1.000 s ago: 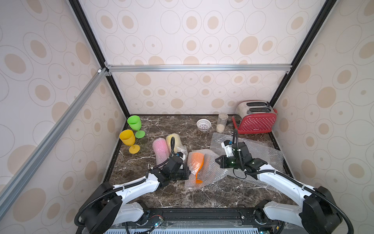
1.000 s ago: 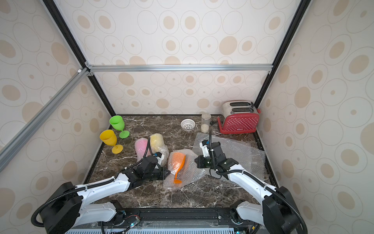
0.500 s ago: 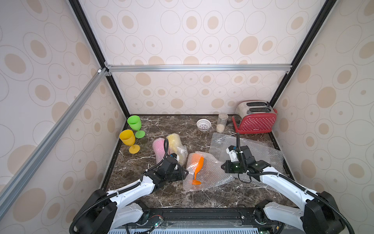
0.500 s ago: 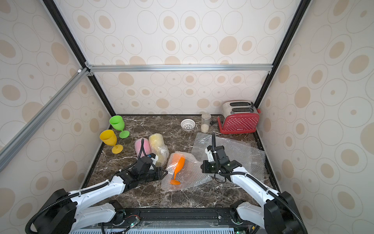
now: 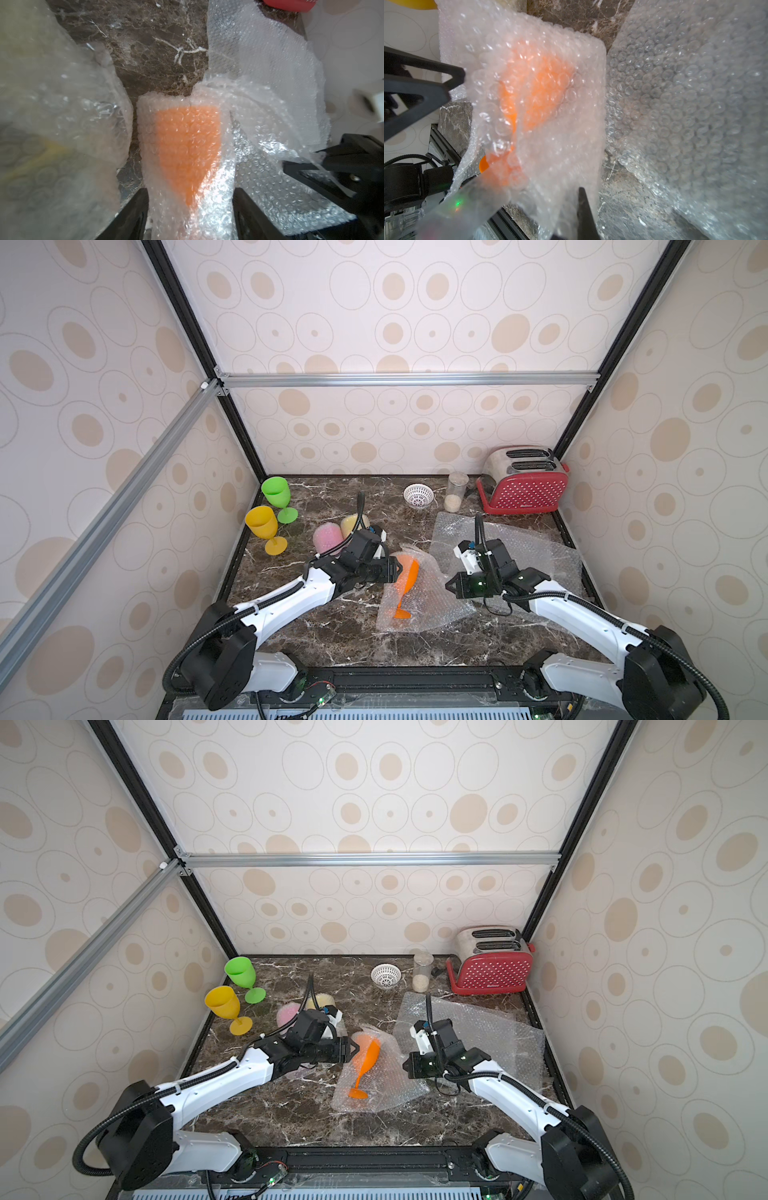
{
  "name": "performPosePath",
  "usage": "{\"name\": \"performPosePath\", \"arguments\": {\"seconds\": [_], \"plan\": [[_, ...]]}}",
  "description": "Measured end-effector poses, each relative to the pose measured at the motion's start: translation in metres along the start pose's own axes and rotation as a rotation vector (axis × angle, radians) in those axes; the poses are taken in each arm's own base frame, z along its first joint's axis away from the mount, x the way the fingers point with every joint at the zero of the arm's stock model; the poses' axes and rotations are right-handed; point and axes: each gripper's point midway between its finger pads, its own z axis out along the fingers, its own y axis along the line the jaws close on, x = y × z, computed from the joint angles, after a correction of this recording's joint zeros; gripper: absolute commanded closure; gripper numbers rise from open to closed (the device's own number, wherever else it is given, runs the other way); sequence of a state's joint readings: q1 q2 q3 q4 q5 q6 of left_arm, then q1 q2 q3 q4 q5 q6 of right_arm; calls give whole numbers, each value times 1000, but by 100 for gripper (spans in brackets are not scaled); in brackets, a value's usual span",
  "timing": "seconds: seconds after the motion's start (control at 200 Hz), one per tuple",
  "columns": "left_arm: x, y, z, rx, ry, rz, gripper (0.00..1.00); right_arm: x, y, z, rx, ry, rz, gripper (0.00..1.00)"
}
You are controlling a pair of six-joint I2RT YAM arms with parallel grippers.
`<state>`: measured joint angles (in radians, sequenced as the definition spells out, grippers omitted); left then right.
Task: Unpack wine glasses from bubble wrap
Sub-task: Unwrap the bubble wrap at the center of the board.
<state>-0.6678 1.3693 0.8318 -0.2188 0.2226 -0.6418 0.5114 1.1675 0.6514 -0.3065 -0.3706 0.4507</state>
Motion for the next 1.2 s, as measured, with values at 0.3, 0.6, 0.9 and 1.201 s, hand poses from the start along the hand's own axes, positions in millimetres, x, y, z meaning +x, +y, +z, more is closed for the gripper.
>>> {"name": "performPosePath", "arguments": {"seconds": [0.3,0.6,0.9,1.201], "plan": [[-1,0,29,-36,58,43,31,-5,4,-1,-5,-8,-7,98],[-14,-6,40,-54,47,73,33,-10,7,-2,-5,-13,-15,98],[-24,-9,44,-59,32,93,85,-13,0,-2,37,-21,-10,100],[-24,-6,33,-69,17,87,96,-21,-28,-27,167,-102,78,100]]}}
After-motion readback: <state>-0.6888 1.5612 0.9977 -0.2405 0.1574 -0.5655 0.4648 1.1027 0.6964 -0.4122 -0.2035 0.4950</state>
